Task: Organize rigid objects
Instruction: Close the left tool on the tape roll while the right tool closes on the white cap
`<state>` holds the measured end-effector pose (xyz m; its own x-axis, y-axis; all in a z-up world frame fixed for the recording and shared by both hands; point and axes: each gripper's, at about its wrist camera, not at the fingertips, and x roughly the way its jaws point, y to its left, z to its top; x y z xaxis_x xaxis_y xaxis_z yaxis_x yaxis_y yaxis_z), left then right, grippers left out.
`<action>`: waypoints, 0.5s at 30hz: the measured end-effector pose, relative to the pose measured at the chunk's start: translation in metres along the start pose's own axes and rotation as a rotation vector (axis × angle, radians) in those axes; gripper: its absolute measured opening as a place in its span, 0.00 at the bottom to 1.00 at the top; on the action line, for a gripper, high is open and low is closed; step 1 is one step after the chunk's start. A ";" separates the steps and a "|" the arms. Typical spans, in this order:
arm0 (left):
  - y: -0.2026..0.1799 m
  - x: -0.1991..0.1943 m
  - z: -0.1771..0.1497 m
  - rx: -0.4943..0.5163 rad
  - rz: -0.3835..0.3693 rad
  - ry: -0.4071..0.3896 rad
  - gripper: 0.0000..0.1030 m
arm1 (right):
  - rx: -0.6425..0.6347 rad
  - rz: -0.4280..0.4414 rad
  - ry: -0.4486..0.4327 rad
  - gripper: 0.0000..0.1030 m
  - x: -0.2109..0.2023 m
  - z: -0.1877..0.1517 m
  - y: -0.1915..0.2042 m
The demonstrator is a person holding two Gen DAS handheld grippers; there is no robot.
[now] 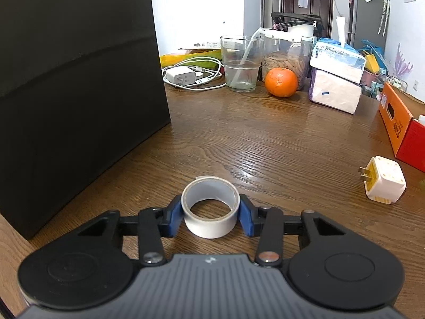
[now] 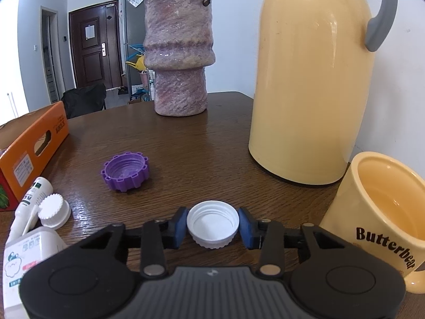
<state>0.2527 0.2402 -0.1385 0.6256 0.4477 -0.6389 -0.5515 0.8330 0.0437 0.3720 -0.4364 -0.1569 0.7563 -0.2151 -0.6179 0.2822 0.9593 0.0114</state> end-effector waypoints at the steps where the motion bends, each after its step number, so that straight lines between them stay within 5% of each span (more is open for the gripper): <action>1: 0.000 0.000 0.000 0.000 -0.001 0.000 0.43 | -0.002 0.001 0.000 0.39 0.000 0.000 0.000; 15: -0.001 -0.001 -0.001 0.009 0.009 -0.009 0.43 | -0.004 -0.020 -0.063 0.39 -0.012 -0.003 0.001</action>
<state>0.2522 0.2390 -0.1386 0.6255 0.4584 -0.6314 -0.5525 0.8316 0.0564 0.3614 -0.4323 -0.1517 0.7861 -0.2448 -0.5675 0.2953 0.9554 -0.0031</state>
